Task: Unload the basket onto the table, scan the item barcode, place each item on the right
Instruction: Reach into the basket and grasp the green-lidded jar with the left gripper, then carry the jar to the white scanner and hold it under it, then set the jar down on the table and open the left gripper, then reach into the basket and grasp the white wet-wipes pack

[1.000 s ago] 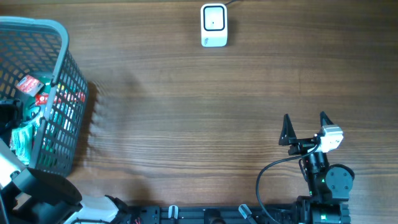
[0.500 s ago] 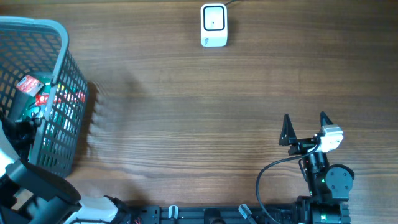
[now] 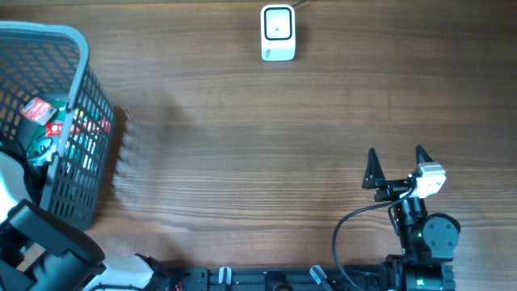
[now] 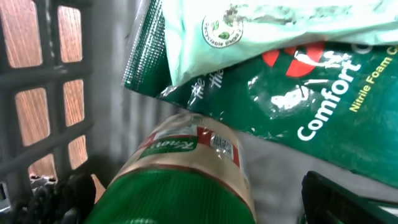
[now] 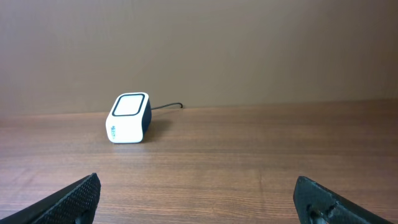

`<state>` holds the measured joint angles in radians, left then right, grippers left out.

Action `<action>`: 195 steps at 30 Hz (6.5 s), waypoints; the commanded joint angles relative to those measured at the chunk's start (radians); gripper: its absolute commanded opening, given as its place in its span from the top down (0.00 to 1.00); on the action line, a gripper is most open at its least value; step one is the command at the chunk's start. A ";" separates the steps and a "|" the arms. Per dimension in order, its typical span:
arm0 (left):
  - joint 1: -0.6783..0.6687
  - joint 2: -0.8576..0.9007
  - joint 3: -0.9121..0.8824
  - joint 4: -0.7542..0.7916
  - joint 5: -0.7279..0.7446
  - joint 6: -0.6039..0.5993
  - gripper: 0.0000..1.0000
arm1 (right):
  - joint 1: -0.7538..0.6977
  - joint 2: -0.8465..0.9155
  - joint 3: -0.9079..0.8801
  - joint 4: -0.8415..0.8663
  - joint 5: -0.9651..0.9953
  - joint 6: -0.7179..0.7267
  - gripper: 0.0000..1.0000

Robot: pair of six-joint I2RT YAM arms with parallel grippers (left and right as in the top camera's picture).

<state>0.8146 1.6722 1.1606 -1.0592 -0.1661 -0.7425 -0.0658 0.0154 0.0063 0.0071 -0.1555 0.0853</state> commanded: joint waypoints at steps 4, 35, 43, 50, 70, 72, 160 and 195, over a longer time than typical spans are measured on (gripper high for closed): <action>0.004 0.006 -0.116 0.104 0.013 0.005 0.00 | 0.004 -0.006 -0.001 0.003 0.007 -0.006 0.01; -0.027 0.000 1.078 -0.579 0.166 0.082 0.46 | 0.004 -0.006 -0.001 0.003 0.007 -0.006 0.00; -0.390 -0.061 1.176 -0.620 0.374 0.152 0.45 | 0.004 -0.006 -0.001 0.003 0.007 -0.007 0.00; -0.846 -0.027 1.135 -0.625 0.327 0.153 0.46 | 0.004 -0.006 -0.001 0.003 0.007 -0.006 0.00; -1.374 0.415 0.754 -0.150 0.190 0.072 0.44 | 0.004 -0.006 -0.001 0.003 0.007 -0.006 0.00; -1.376 0.443 0.721 -0.122 0.191 0.072 0.44 | 0.004 -0.006 -0.001 0.003 0.007 -0.006 0.00; -0.125 0.131 0.780 -0.323 -0.164 -0.267 0.00 | 0.004 -0.006 -0.001 0.003 0.007 -0.007 0.00; -0.070 0.527 0.540 -0.122 -0.236 -0.230 0.69 | 0.004 -0.006 -0.001 0.003 0.007 -0.006 0.00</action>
<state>0.7395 2.1658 1.7096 -1.1732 -0.3897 -0.9722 -0.0658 0.0154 0.0063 0.0067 -0.1555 0.0853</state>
